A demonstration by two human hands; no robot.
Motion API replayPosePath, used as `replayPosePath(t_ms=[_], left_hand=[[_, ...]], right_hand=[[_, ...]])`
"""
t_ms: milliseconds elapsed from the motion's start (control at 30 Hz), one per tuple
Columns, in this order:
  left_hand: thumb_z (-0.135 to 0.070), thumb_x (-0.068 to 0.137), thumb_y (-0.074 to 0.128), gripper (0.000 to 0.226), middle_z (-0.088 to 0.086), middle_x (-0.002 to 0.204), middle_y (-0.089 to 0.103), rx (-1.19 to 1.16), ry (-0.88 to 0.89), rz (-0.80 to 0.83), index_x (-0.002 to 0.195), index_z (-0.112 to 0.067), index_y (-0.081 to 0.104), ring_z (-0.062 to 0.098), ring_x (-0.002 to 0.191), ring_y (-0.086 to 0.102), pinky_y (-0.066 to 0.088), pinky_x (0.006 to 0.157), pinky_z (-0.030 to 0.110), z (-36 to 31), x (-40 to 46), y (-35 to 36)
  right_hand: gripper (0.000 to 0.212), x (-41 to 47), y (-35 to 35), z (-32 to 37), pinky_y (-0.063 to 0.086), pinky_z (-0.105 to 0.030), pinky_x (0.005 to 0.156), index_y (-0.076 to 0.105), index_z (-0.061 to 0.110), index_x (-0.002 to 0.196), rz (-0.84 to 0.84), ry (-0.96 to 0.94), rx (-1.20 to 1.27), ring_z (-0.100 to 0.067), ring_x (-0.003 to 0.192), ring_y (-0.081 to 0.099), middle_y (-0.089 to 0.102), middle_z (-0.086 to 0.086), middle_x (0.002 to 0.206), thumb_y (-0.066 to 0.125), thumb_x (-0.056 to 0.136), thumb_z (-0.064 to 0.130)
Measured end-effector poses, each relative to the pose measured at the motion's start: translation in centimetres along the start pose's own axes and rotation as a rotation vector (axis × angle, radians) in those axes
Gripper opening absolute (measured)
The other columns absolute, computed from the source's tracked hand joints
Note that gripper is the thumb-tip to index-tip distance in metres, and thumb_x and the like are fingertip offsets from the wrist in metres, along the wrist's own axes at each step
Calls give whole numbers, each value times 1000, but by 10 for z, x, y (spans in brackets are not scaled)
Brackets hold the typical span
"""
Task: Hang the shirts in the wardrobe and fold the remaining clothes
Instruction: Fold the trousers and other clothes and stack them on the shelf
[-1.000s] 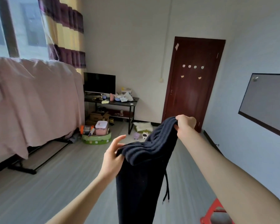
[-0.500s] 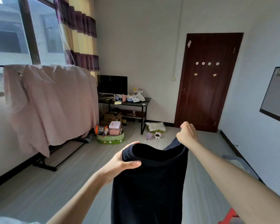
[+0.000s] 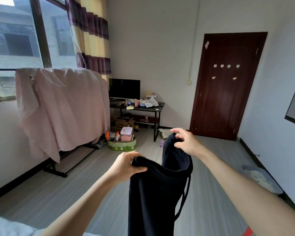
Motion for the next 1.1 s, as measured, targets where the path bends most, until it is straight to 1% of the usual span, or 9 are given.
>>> replayPosePath(t_ms=[233,333,500,633,733,833,933,1033,1100], left_hand=[[2,74,74,17,-13,134,43,-302,34,31,87,-9,71,-5,124,41,44,97,22,-3,13,11],[6,75,71,26,-5,114,60,-438,41,121,89,-16,69,0,101,59,48,86,24,-10,15,14],[0,72,76,22,7,95,62,-362,-2,-68,82,-19,71,12,84,64,53,75,25,-15,28,15],[0,70,77,21,8,97,66,-533,-83,-202,84,-14,73,6,77,68,51,65,14,-14,37,9],[-1,68,78,21,8,92,69,-560,-135,-307,77,-20,74,12,78,68,53,66,18,-13,41,4],[-2,68,78,20,7,91,71,-536,-125,-326,78,-19,74,15,81,68,55,71,21,-16,42,5],[-2,71,77,20,5,86,73,-504,-85,-324,85,-16,72,20,81,70,56,68,23,-26,42,2],[-6,72,78,34,8,93,68,-399,-59,-363,96,-20,58,16,84,68,57,71,28,-38,43,-8],[-8,71,78,50,3,91,65,-430,-76,-391,101,-27,43,-2,73,64,52,61,15,-44,39,-17]], right_hand=[[59,-7,16,45,45,-22,84,42,25,131,338,-124,-35,-6,87,59,64,13,79,61,82,-1],[50,-12,11,51,46,-25,85,44,28,122,330,-145,-69,-9,89,60,65,9,86,62,83,3],[12,-20,0,44,46,-21,73,58,26,83,79,-209,89,-9,76,56,57,4,87,62,86,15],[5,-23,-9,12,30,-19,99,60,24,86,192,-102,36,-6,114,44,47,8,119,63,87,28],[31,-21,-12,-2,27,-31,107,51,28,110,278,45,9,-10,125,34,37,10,136,67,83,34],[26,-15,-10,-1,44,-14,86,50,24,99,163,22,121,-13,101,55,58,6,104,70,82,19],[28,-7,-2,6,39,0,66,46,20,97,-142,-55,180,-6,86,51,51,14,93,66,84,7],[46,1,6,13,27,-13,97,42,24,120,-326,-94,293,-3,116,36,43,14,121,65,84,7],[60,6,11,20,17,-24,107,34,24,138,-358,-85,344,-3,128,26,35,13,138,63,87,12]])
Point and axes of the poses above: each hand's wrist, its own x-axis towards the middle knuckle, its own y-axis out of the palm, z = x × y, the point moved 1 cm from there along x, towards the middle knuckle
